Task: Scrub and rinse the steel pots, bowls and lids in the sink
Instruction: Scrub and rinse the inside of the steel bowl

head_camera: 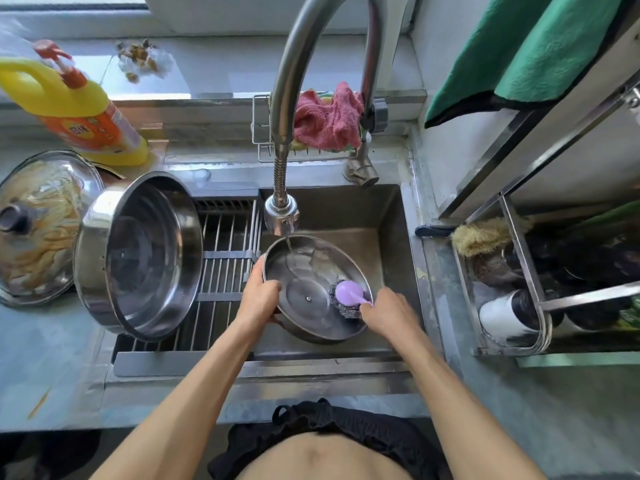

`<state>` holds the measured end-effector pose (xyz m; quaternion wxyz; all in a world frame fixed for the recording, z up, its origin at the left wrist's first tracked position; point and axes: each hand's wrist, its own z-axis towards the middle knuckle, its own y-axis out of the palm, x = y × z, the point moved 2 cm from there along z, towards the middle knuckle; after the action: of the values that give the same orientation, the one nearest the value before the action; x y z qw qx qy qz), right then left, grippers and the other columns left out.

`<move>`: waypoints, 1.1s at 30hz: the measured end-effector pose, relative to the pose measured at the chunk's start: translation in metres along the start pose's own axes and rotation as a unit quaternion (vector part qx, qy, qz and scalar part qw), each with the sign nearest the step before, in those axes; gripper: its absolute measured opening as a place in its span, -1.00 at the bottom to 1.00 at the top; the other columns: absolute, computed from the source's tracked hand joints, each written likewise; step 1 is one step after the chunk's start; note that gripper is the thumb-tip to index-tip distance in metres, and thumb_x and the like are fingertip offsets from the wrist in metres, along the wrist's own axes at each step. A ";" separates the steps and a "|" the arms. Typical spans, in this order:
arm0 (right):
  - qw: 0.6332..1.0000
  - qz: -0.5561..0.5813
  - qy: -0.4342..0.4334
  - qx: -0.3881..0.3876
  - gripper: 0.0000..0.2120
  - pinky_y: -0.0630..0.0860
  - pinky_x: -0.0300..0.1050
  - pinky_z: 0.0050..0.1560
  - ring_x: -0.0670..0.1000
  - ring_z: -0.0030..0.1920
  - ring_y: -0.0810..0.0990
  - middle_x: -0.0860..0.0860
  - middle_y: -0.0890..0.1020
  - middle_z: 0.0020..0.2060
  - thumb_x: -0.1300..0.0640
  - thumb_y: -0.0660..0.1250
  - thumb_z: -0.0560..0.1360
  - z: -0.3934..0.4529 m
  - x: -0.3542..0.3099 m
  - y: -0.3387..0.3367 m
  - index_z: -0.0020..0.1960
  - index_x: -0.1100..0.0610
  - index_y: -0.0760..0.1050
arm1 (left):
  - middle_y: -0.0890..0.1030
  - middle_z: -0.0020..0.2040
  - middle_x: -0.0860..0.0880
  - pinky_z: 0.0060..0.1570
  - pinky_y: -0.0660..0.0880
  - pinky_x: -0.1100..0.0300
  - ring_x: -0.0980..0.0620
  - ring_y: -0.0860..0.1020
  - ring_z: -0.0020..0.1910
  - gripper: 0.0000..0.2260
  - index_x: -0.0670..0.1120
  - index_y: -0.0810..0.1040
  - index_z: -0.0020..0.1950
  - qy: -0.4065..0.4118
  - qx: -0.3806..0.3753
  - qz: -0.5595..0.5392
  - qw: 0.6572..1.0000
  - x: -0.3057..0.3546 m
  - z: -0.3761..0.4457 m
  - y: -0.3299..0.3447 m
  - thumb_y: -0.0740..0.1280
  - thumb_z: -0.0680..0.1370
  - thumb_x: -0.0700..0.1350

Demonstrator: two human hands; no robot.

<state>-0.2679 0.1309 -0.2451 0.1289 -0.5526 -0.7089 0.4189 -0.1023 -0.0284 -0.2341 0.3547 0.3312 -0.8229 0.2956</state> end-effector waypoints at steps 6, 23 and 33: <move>0.994 0.003 -0.101 0.040 -0.76 0.33 -0.06 -0.24 0.18 -0.16 0.46 0.14 0.56 -0.09 0.19 0.09 0.62 0.013 -0.023 -0.012 0.14 0.03 0.51 | 0.63 0.11 0.15 -0.02 0.54 0.23 0.15 0.62 0.05 -0.58 0.15 0.49 0.33 0.011 -0.011 -0.015 1.000 0.001 -0.003 -0.008 0.17 0.63 -0.30; 0.953 -0.166 -0.250 0.042 -0.57 0.34 0.01 -0.21 0.26 0.00 0.60 0.17 0.62 0.03 0.28 0.06 0.58 0.000 -0.050 -0.005 0.42 0.03 0.25 | 0.65 0.21 0.12 0.21 0.51 0.26 0.26 0.62 0.12 -0.51 0.04 0.46 0.49 0.059 0.033 -0.014 0.998 0.019 -0.013 -0.020 0.23 0.59 -0.31; 0.923 -0.182 -0.338 0.010 -0.41 0.33 -0.02 -0.24 0.22 -0.15 0.58 0.12 0.57 -0.16 0.29 0.12 0.52 -0.027 -0.080 0.013 0.52 0.02 0.15 | 0.65 0.25 0.07 0.37 0.46 0.07 0.13 0.59 0.24 -0.45 0.02 0.51 0.45 0.059 0.034 -0.022 0.997 0.019 -0.015 -0.022 0.23 0.51 -0.38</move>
<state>-0.2136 0.0723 -0.2158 -0.0391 -0.2387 -0.7943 0.5573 -0.0897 -0.0377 -0.2052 0.3976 0.3431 -0.7823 0.3349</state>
